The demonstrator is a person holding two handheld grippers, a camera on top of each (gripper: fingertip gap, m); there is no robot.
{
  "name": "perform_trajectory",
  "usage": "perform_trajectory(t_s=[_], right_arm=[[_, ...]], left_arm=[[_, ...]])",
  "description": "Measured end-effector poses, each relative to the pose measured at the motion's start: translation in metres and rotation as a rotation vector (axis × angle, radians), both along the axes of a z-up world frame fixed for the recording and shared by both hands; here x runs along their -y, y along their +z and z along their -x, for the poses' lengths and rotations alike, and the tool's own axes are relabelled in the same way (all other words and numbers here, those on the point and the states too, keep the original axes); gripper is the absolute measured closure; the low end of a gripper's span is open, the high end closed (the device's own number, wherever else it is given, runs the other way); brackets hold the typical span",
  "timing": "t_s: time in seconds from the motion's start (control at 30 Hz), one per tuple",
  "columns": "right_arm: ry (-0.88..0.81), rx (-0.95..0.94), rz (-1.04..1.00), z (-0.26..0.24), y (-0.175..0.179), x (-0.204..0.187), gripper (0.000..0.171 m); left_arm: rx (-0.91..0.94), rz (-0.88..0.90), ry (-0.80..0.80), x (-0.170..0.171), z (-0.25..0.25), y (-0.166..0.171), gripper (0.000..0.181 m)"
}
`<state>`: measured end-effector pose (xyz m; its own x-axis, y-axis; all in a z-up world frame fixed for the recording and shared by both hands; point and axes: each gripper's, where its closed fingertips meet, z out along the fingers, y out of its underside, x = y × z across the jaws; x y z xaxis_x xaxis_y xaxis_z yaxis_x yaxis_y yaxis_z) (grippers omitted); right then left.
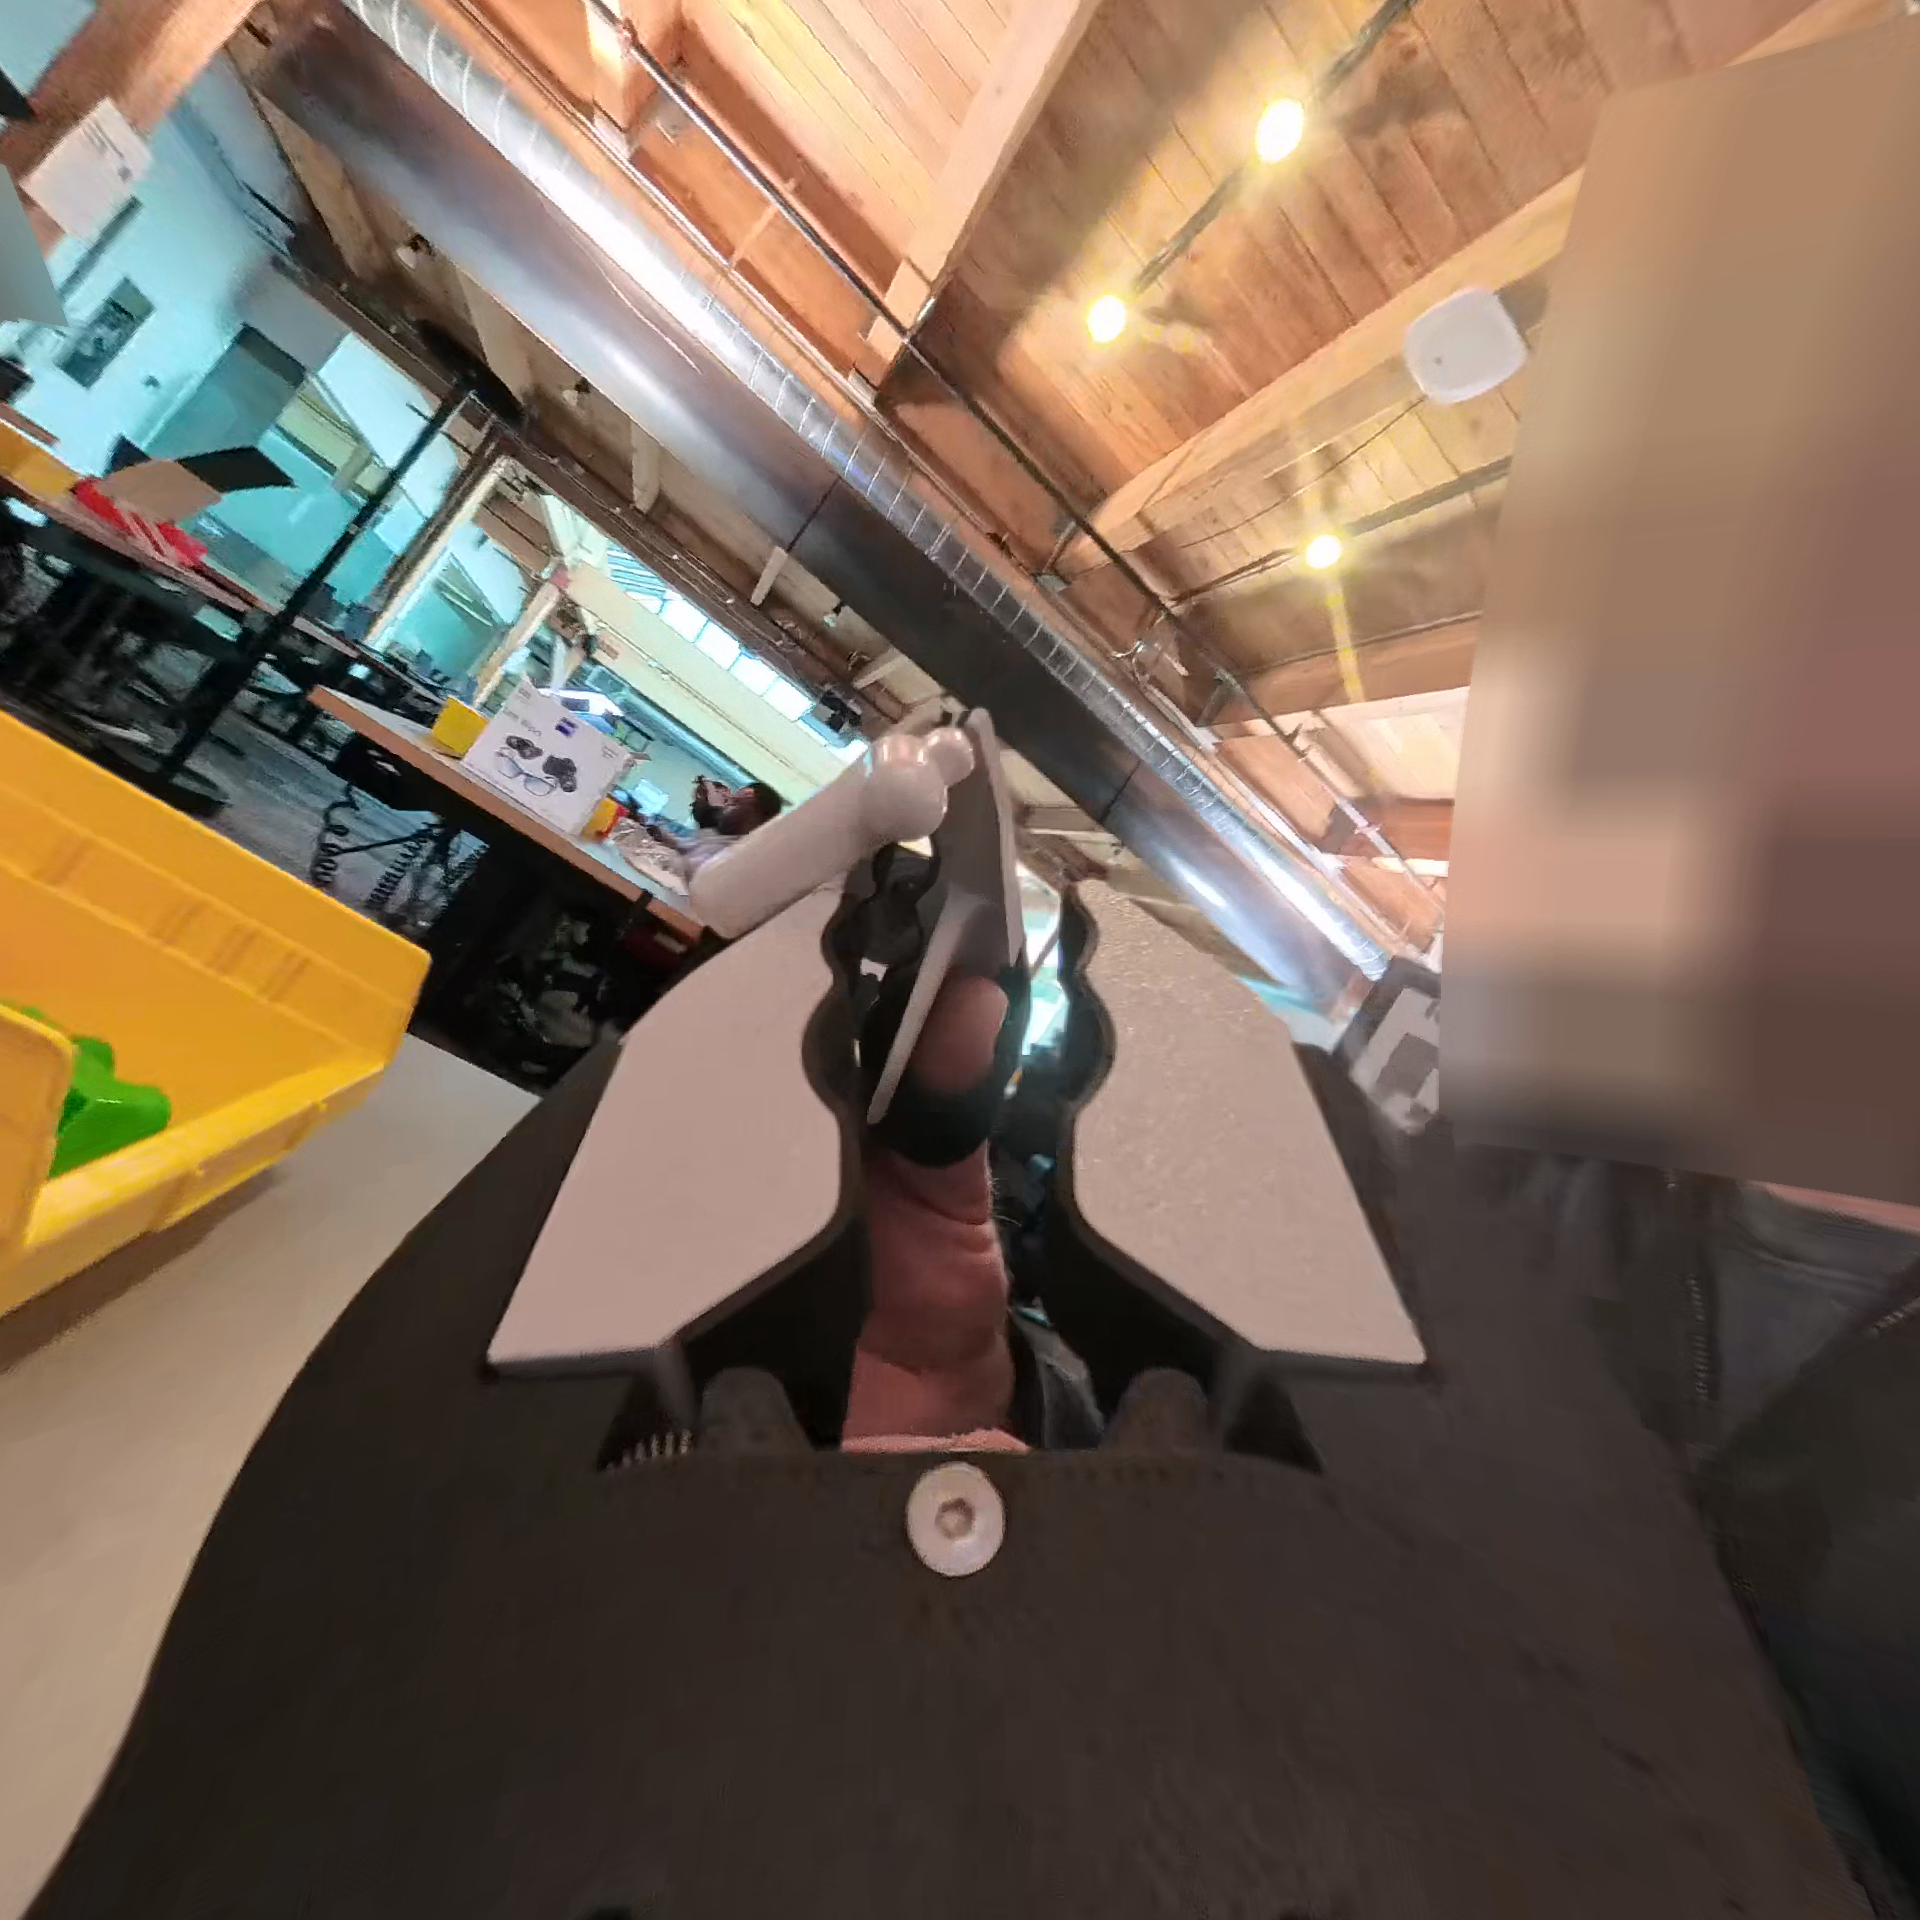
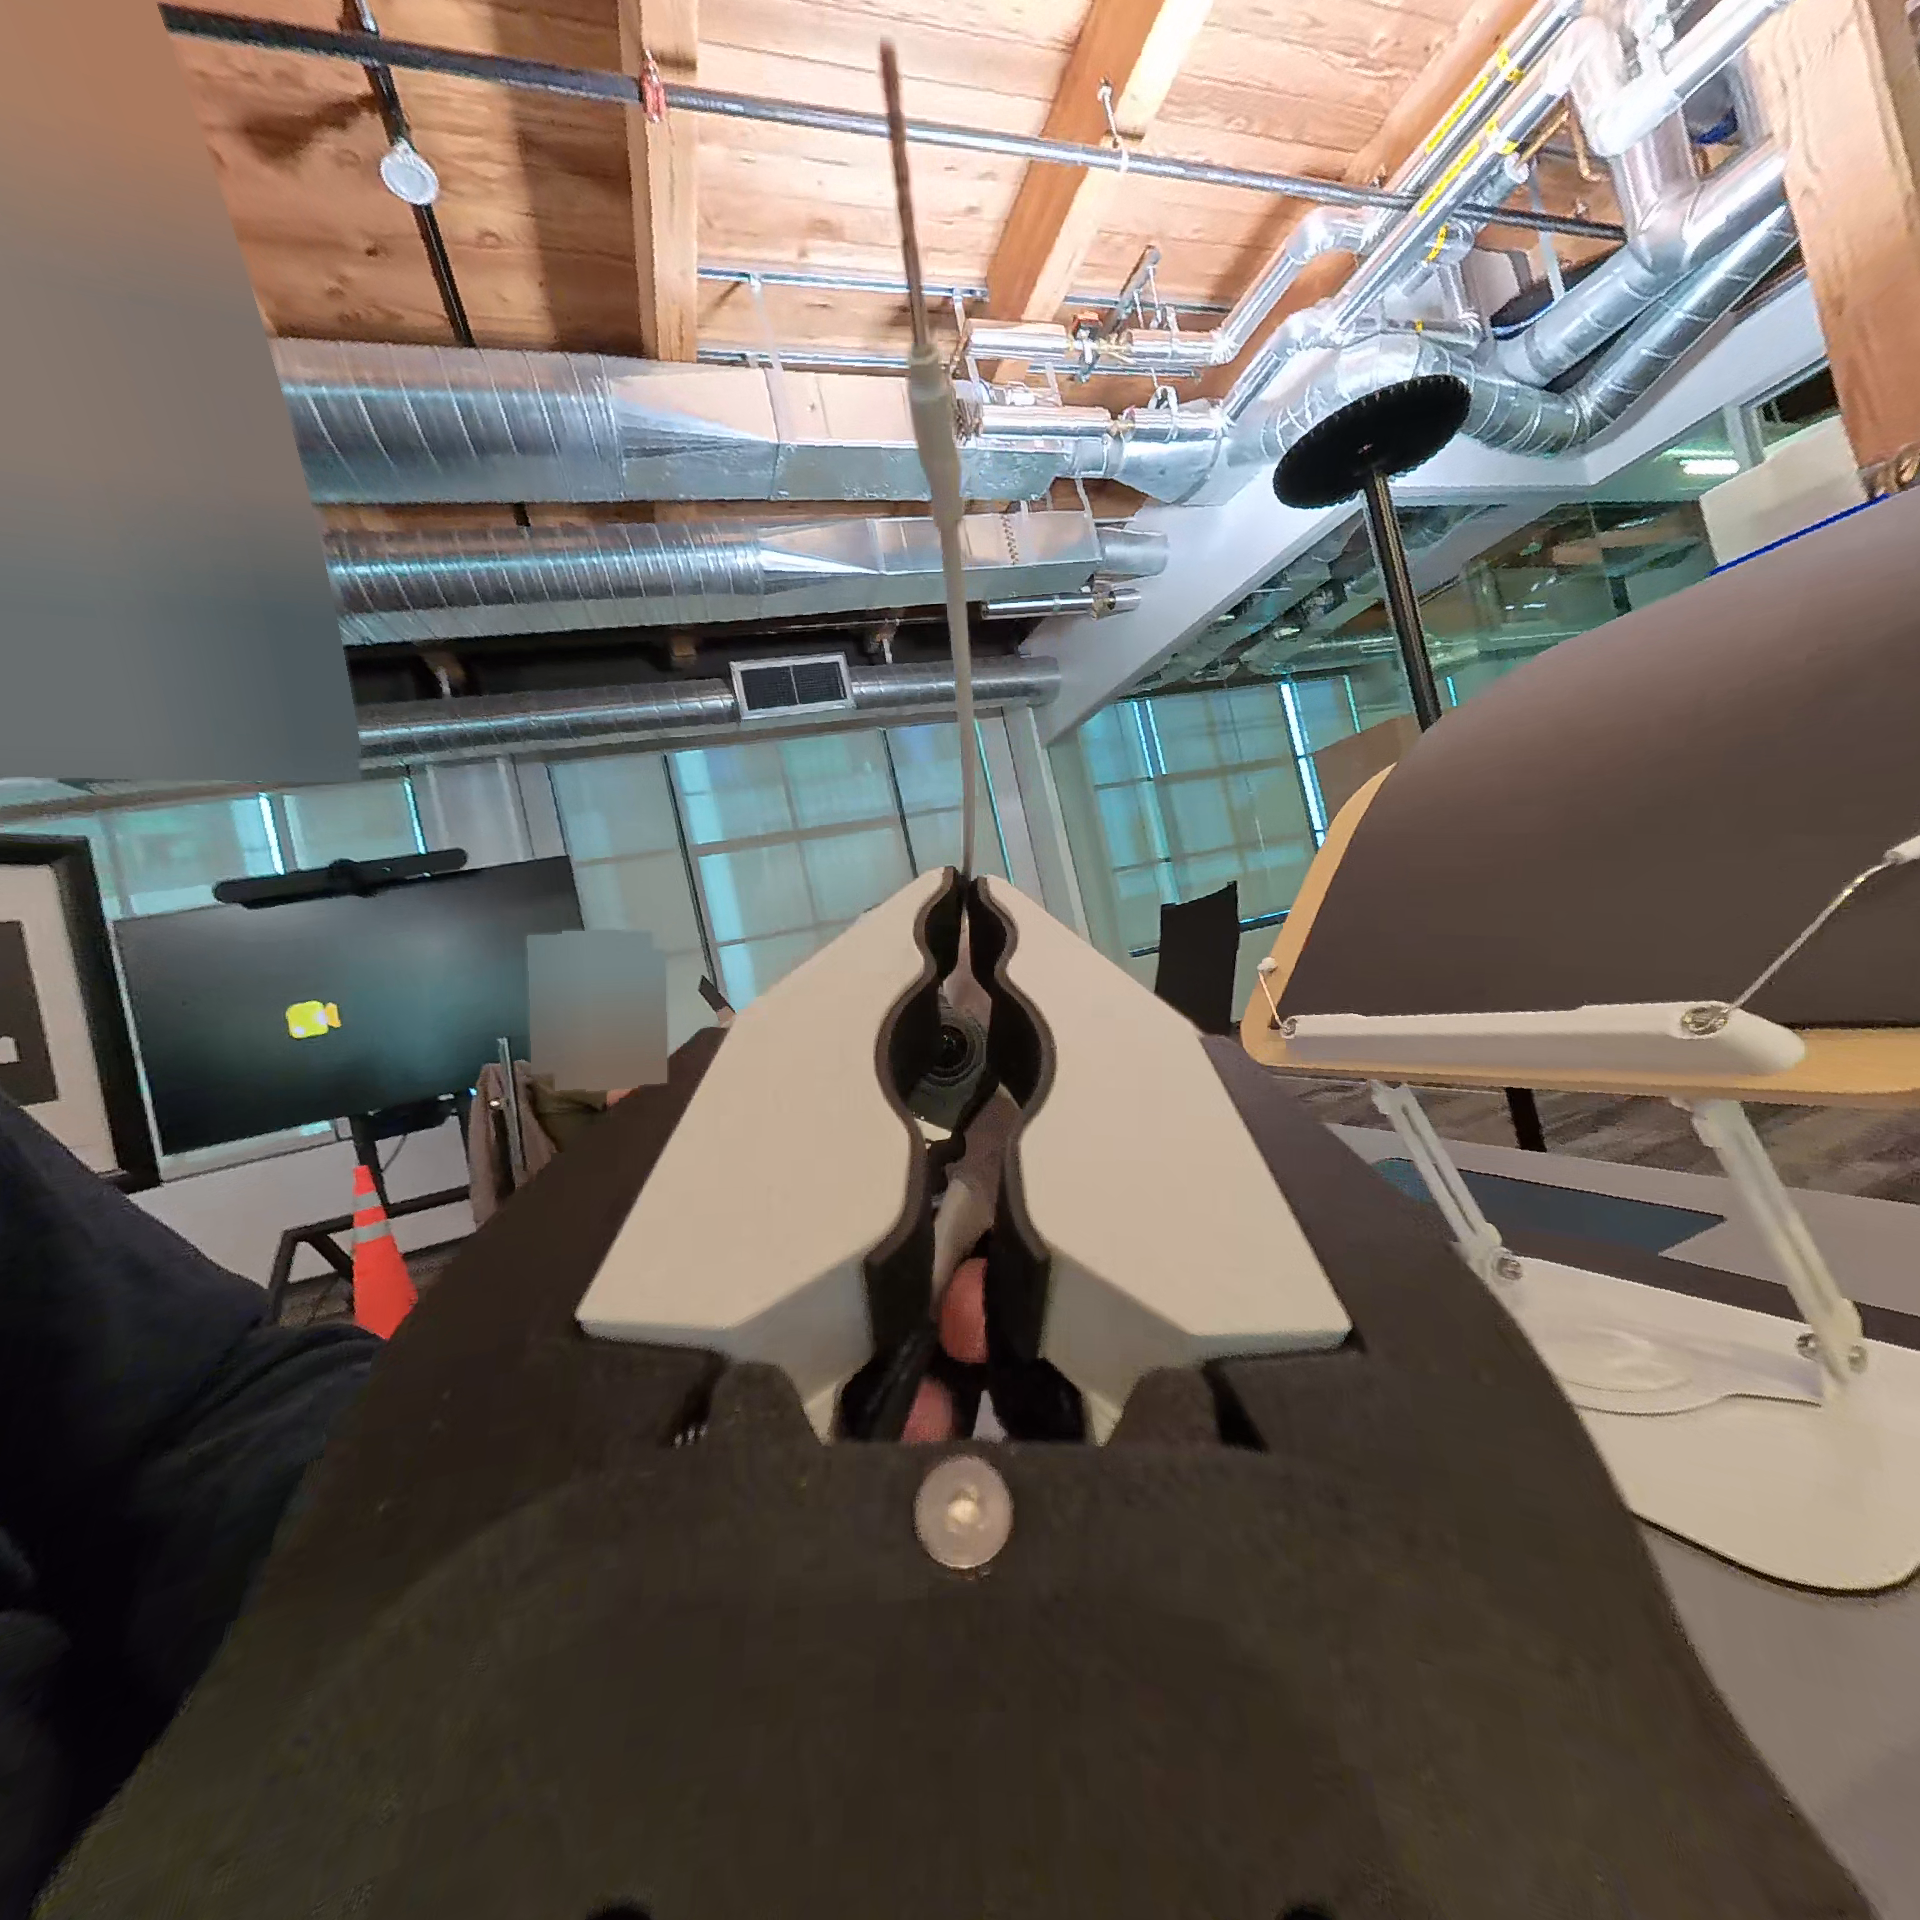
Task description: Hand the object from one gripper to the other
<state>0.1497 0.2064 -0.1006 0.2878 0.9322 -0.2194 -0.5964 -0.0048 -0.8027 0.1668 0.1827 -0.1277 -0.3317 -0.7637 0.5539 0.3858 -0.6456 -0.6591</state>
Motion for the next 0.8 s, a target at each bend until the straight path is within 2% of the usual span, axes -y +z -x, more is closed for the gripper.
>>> perform_trajectory(t_s=[0.07, 0.17, 0.2, 0.33, 0.53, 0.63, 0.8], right_arm=[[0.017, -0.024, 0.010, -0.001, 0.000, 0.000, 0.171], [0.046, -0.052, 0.021, -0.002, 0.002, 0.002, 0.171], [0.054, -0.056, 0.024, -0.002, 0.002, 0.003, 0.171], [0.084, -0.063, 0.023, 0.001, 0.002, 0.007, 0.171], [0.082, -0.064, 0.025, -0.001, 0.001, 0.008, 0.171], [0.087, -0.064, 0.021, -0.001, 0.002, 0.008, 0.171], [0.102, -0.067, 0.026, 0.001, 0.001, 0.010, 0.171]], left_arm=[[-0.005, -0.016, 0.029, -0.002, -0.001, -0.001, 0.147], [0.000, 0.007, 0.073, -0.012, 0.004, -0.006, 0.136], [-0.001, 0.022, 0.073, -0.014, 0.004, -0.008, 0.129], [0.033, 0.061, 0.031, -0.013, 0.003, -0.010, 0.121], [0.041, 0.033, -0.041, 0.000, 0.002, -0.004, 0.124], [-0.023, -0.022, -0.002, 0.000, 0.001, -0.012, 0.128], [-0.067, -0.122, 0.053, 0.002, 0.001, -0.008, 0.167]])
